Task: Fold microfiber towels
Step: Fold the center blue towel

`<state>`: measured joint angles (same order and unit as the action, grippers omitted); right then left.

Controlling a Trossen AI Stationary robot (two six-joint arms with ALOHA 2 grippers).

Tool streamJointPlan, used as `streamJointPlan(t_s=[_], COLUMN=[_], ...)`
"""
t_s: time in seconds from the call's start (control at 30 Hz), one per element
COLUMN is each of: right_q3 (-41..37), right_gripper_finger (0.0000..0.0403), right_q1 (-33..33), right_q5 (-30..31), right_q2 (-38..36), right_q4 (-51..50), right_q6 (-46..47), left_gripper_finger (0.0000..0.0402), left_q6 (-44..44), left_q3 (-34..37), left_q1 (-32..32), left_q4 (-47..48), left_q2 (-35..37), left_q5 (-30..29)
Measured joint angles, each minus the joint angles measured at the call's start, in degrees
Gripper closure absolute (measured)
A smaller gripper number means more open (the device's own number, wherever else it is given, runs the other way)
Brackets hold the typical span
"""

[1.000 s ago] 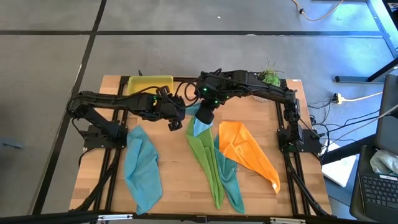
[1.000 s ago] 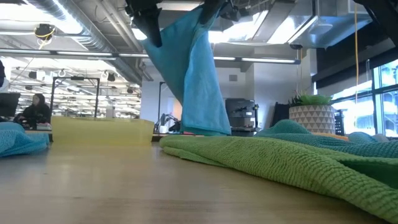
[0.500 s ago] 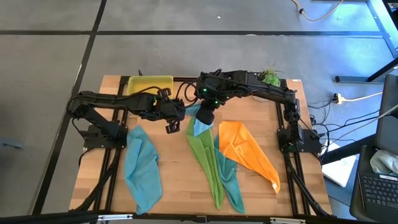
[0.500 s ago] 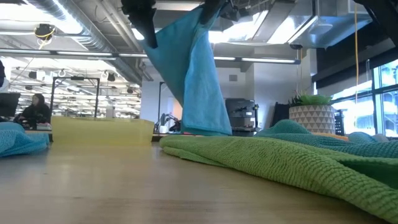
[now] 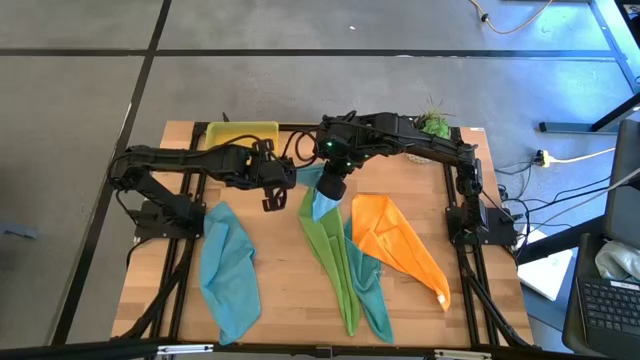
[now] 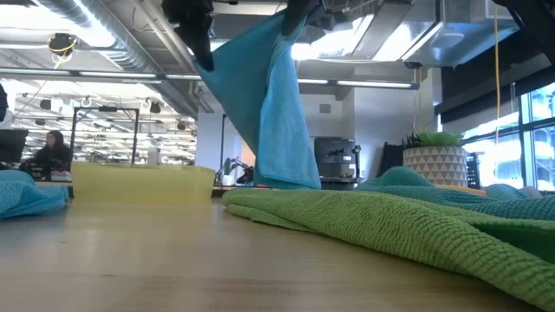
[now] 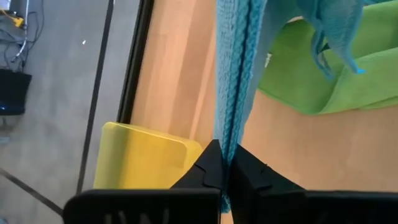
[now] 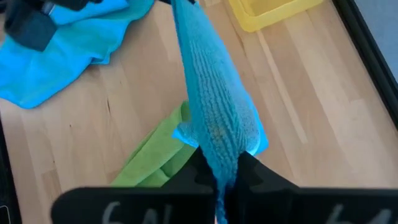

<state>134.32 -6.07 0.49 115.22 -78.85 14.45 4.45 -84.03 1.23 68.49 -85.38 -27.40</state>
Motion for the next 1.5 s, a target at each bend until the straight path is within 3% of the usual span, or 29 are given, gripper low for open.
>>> streamJointPlan(t_s=[0.2, 0.57, 0.7, 0.8, 1.0, 1.1, 1.3, 1.5], right_q3=[0.0, 0.7, 0.8, 0.8, 0.4, 0.4, 0.3, 0.3], right_gripper_finger=[0.0395, 0.0395, 0.0395, 0.0395, 0.0395, 0.0395, 0.0395, 0.0395], right_q1=[-0.1, -2.3, -2.5, -1.7, 1.6, 4.8, 9.9, 10.6], right_q5=[1.1, 15.2, 14.2, 9.2, -3.7, -6.9, -6.4, -6.0], right_q2=[0.0, 0.0, 0.0, -0.2, -0.2, 0.2, 0.8, 0.8], right_q4=[0.1, 1.4, 5.4, 6.2, 5.9, 6.4, 8.2, 8.9], right_q6=[-5.3, -20.6, -24.7, -23.9, -17.4, -16.2, -18.0, -13.4], left_gripper_finger=[0.0401, 0.0401, 0.0401, 0.0401, 0.0401, 0.0401, 0.0401, 0.0401], left_q6=[-5.3, -18.4, -20.1, -17.6, -1.6, 5.2, 8.2, 11.7], left_q3=[0.0, -1.9, -5.7, -9.3, -11.0, -9.5, -8.0, -8.0], left_q1=[3.5, 13.5, 15.4, 15.5, 11.8, 6.3, -4.7, -7.5], left_q4=[-0.6, -3.3, -1.6, 1.4, 11.8, 15.9, 16.4, 16.4], left_q2=[0.0, 4.5, 6.6, 7.6, 8.6, 8.5, 8.6, 8.6], left_q5=[0.2, 0.6, 1.5, 5.4, 24.5, 30.2, 29.6, 30.6])
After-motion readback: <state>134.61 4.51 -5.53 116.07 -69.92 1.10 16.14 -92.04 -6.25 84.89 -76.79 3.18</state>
